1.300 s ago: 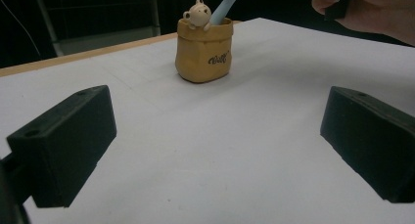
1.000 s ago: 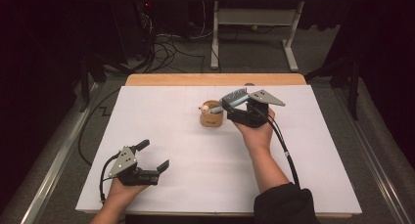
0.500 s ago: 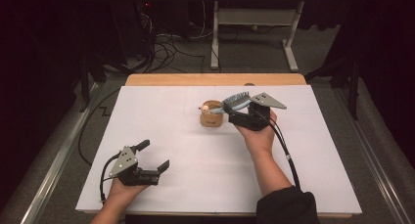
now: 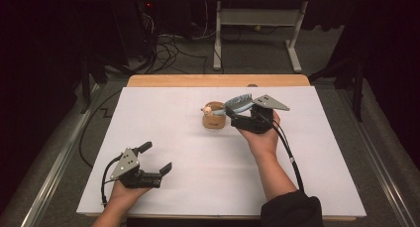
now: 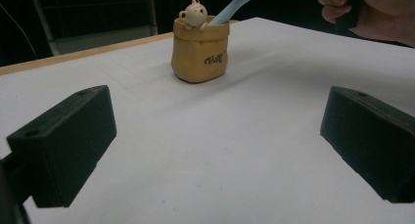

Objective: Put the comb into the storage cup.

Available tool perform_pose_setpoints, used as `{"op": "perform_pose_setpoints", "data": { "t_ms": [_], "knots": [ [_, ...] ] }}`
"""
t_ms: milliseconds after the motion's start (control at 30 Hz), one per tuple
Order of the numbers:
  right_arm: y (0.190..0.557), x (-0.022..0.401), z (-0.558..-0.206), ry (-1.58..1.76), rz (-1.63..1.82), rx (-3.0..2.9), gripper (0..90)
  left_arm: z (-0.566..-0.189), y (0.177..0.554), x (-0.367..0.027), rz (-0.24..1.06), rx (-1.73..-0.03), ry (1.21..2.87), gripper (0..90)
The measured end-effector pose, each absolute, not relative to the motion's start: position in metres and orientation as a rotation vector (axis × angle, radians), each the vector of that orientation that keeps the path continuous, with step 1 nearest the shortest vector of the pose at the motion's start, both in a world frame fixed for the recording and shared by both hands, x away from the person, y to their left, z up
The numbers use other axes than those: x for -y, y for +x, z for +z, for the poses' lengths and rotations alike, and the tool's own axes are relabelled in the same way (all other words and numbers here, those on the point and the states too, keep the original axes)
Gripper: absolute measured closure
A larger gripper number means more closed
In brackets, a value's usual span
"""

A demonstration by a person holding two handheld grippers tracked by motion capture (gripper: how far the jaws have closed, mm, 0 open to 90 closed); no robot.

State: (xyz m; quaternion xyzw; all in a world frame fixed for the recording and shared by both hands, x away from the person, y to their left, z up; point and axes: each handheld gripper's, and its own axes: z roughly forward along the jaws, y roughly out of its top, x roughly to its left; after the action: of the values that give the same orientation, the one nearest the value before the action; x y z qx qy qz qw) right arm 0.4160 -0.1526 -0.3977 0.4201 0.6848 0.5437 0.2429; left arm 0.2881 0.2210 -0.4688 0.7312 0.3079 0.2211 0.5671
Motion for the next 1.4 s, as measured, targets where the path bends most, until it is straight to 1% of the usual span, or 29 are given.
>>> {"op": "perform_pose_setpoints", "data": {
  "t_ms": [67, 200, 533, 967, 1400],
  "knots": [
    [0.416, 0.153, -0.397, 1.141, 1.489, -1.872, 8.9, -0.469, 0.288, -0.221, 0.519, -0.725, 1.717, 0.7],
    [0.416, 0.152, -0.396, 1.126, 1.485, -1.875, 0.2, -0.469, 0.289, -0.222, 0.534, -0.734, 1.72, 0.7],
    [0.414, 0.155, -0.395, 1.119, 1.448, -1.896, 0.1, -0.469, 0.29, -0.223, 0.53, -0.746, 1.722, 0.7],
    [0.393, 0.164, -0.4, 1.093, 1.425, -1.925, 0.1, -0.47, 0.292, -0.223, 0.529, -0.756, 1.729, 0.7],
    [0.37, 0.183, -0.438, 1.119, 1.347, -1.991, 0.2, -0.471, 0.293, -0.225, 0.521, -0.774, 1.727, 0.7]
  ]
}}
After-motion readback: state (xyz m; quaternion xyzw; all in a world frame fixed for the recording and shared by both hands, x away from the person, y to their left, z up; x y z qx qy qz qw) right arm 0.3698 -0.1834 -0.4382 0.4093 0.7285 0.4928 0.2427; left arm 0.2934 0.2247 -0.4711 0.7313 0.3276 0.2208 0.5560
